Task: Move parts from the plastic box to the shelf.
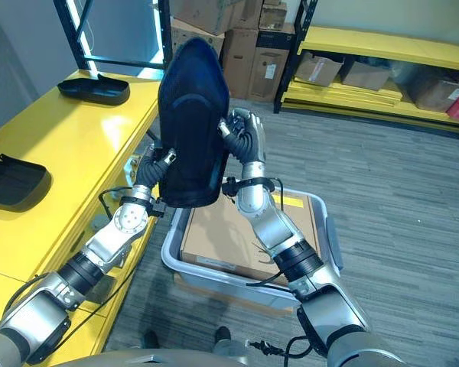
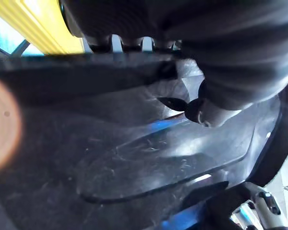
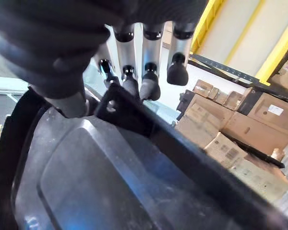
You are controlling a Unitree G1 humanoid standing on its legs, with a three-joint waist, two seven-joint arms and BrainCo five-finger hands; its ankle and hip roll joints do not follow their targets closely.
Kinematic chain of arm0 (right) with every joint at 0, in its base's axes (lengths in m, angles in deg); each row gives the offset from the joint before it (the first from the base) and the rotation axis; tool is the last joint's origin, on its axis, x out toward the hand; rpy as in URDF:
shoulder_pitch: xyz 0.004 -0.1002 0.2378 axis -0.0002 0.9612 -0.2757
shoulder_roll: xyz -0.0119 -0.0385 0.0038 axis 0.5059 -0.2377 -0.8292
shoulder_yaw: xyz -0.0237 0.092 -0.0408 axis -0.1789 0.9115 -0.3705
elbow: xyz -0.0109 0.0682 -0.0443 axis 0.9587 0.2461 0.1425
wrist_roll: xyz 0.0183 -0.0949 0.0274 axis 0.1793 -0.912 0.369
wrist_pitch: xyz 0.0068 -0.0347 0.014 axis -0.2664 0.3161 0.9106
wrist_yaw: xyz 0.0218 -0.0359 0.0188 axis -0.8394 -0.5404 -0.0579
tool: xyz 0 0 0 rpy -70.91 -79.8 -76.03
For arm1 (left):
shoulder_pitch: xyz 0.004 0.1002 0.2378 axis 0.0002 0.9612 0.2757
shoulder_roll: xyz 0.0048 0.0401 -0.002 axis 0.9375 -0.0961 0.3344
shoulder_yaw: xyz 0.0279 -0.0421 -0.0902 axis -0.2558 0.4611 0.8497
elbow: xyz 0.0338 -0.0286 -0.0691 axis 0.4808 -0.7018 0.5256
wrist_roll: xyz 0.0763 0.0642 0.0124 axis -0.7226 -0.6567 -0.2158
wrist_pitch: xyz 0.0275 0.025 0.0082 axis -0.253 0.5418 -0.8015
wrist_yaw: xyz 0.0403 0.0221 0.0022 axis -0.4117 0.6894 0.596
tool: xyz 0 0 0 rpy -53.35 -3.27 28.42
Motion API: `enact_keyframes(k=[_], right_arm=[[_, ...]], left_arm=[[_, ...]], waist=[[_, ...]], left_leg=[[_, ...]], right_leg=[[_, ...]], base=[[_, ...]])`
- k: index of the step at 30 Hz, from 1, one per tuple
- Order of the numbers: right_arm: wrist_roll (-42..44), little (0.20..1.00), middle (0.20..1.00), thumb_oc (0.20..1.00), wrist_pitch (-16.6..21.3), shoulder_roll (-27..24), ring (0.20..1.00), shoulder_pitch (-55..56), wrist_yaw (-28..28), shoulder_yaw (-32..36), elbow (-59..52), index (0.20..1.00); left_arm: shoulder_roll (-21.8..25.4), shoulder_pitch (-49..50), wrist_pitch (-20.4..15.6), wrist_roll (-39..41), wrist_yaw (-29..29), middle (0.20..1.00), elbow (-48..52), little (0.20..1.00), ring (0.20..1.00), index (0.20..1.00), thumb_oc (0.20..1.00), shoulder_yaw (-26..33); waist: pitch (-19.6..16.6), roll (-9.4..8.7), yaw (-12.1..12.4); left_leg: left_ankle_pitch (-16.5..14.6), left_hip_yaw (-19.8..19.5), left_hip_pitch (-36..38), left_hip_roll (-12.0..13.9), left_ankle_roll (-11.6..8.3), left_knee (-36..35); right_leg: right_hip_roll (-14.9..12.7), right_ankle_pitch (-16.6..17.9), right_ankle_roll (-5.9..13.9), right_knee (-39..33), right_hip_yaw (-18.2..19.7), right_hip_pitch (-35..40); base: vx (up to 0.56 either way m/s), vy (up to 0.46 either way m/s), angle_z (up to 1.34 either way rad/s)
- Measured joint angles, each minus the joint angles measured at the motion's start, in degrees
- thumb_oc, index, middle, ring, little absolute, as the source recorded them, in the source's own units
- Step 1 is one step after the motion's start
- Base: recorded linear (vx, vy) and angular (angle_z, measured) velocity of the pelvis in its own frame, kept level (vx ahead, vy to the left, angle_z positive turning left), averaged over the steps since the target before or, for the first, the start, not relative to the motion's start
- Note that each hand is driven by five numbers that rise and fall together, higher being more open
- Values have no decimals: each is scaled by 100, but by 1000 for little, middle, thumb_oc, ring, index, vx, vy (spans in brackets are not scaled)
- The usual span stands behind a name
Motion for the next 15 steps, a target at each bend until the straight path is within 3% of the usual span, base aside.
enact_keyframes(k=[5,7,8,15], right_arm=[[44,200,200,200,1,-23,200,149,63,7,-211,200],[75,878,878,878,18,-40,878,255,42,44,-343,878],[205,1000,1000,1000,93,-44,1000,351,12,74,-492,1000],[690,1000,1000,1000,766,-72,1000,965,-441,178,-1286,1000]], left_arm=[[14,85,-194,-71,105,200,20,200,200,200,200,-48],[29,145,-196,-182,119,200,104,200,200,200,200,-43],[61,188,-256,-229,121,200,142,200,200,200,200,-25],[232,316,-353,-420,148,200,313,200,200,200,200,390]], waist=[[0,0,17],[0,0,27],[0,0,29],[-1,-3,26]], left_leg=[[1,1,2,0,1,0],[1,1,2,0,1,-1],[0,2,2,1,1,-1],[-18,4,12,1,-22,-11]], right_leg=[[1,2,0,0,0,1],[0,2,1,0,0,1],[1,2,1,0,1,1],[0,-8,14,0,4,8]], base=[[0,0,0],[0,0,0],[0,0,0],[8,15,0]])
